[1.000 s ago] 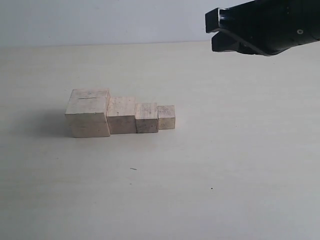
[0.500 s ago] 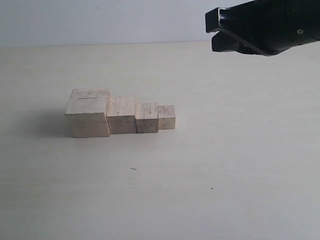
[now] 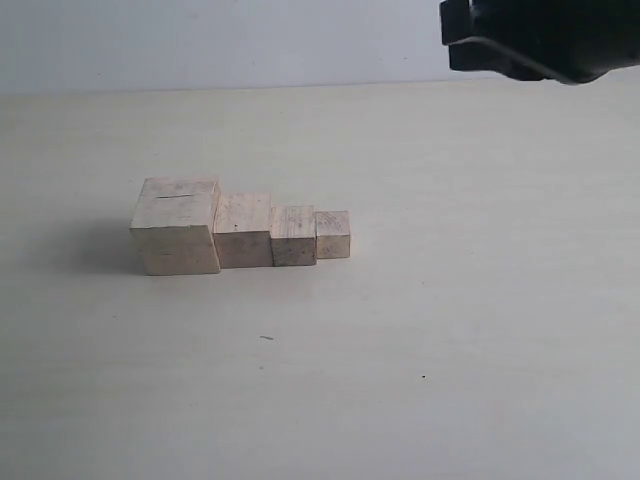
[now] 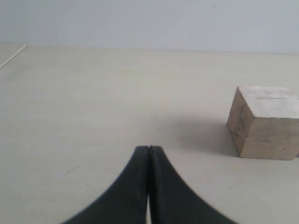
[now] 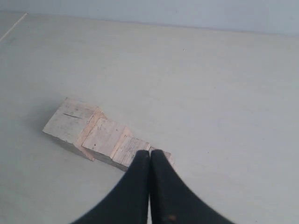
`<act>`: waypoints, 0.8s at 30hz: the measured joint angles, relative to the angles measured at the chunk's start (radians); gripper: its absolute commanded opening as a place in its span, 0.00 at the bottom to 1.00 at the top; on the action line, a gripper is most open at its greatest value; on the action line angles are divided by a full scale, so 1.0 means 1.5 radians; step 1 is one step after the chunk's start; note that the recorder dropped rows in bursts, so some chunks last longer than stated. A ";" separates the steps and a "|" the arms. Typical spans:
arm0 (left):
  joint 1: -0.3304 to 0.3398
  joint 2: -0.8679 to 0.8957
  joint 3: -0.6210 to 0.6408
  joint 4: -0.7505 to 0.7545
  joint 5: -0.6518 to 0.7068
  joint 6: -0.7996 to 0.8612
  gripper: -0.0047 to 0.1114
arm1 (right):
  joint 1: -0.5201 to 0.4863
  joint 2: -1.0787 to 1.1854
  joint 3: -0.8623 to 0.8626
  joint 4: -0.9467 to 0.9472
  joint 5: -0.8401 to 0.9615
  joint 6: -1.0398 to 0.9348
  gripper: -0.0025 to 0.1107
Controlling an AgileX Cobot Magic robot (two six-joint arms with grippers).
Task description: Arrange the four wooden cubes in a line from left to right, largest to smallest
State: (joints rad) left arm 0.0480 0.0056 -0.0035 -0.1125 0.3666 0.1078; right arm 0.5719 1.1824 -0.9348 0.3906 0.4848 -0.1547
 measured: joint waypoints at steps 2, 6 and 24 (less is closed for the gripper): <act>0.000 0.000 0.000 0.000 0.000 0.000 0.04 | -0.013 -0.022 0.000 -0.017 0.000 0.000 0.02; 0.000 0.000 0.000 0.000 0.000 0.000 0.04 | -0.062 -0.058 0.000 -0.030 0.000 0.000 0.02; 0.000 0.000 0.000 0.000 0.000 0.000 0.04 | -0.342 -0.377 0.260 -0.038 -0.091 -0.040 0.02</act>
State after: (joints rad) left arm 0.0480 0.0056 -0.0035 -0.1125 0.3666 0.1078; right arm 0.0586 0.6170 -0.5448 0.3332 0.3488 -0.2146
